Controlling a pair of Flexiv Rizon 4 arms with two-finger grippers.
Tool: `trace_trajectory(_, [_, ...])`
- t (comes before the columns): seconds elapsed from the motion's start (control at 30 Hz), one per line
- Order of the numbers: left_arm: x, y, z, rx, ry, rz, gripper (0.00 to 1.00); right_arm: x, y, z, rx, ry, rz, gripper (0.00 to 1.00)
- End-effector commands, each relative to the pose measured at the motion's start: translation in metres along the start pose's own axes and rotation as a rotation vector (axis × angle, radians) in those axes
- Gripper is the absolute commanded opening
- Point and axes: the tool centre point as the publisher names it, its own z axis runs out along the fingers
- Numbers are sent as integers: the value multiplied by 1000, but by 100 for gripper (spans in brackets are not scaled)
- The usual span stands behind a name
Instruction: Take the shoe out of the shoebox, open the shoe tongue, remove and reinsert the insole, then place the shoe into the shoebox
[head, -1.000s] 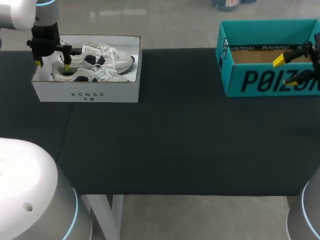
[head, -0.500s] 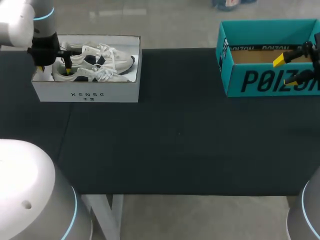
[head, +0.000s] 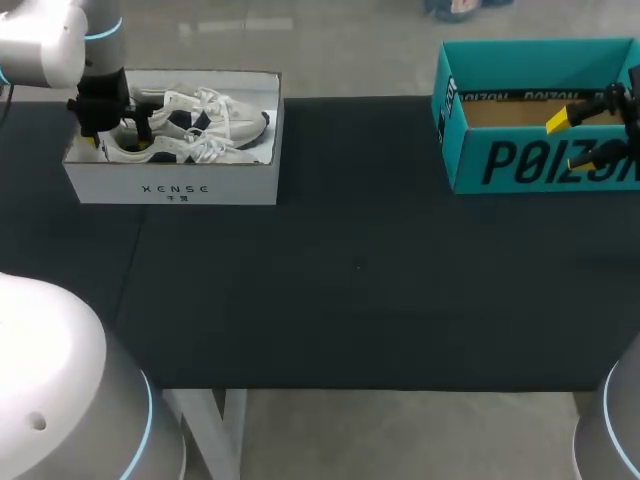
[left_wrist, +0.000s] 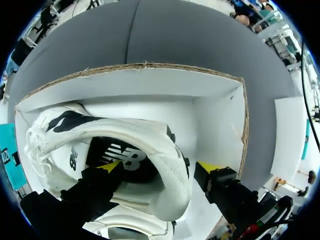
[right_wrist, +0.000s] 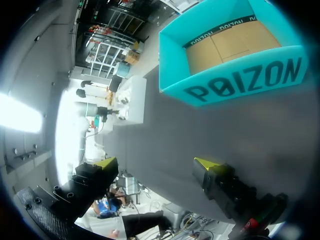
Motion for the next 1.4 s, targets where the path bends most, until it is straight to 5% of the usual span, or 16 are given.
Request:
trace_trajectory(0.03, [1, 6, 8, 43, -6, -3, 48, 0, 0, 0, 0, -3, 1, 100])
trace_trajectory(0.4, [6, 0, 11, 53, -14, 17, 53, 0, 0, 0, 0, -3, 1, 100])
trace_trajectory(0.5, [6, 1, 12, 56, -13, 22, 47, 0, 0, 0, 0, -3, 1, 100])
trace_trajectory(0.57, [7, 1, 12, 59, -14, 21, 24, 0, 0, 0, 0, -3, 1, 100])
trace_trajectory(0.6, [8, 1, 11, 58, -17, 20, 0, 0, 0, 0, 0, -3, 1, 100])
trace_trajectory(0.97, [20, 5, -9, 40, -15, 44, 0, 0, 0, 0, 0, -3, 1, 100])
trace_trajectory(1.4, [15, -3, -110, -7, -71, -32, 0, 0, 0, 0, 0, -3, 1, 100])
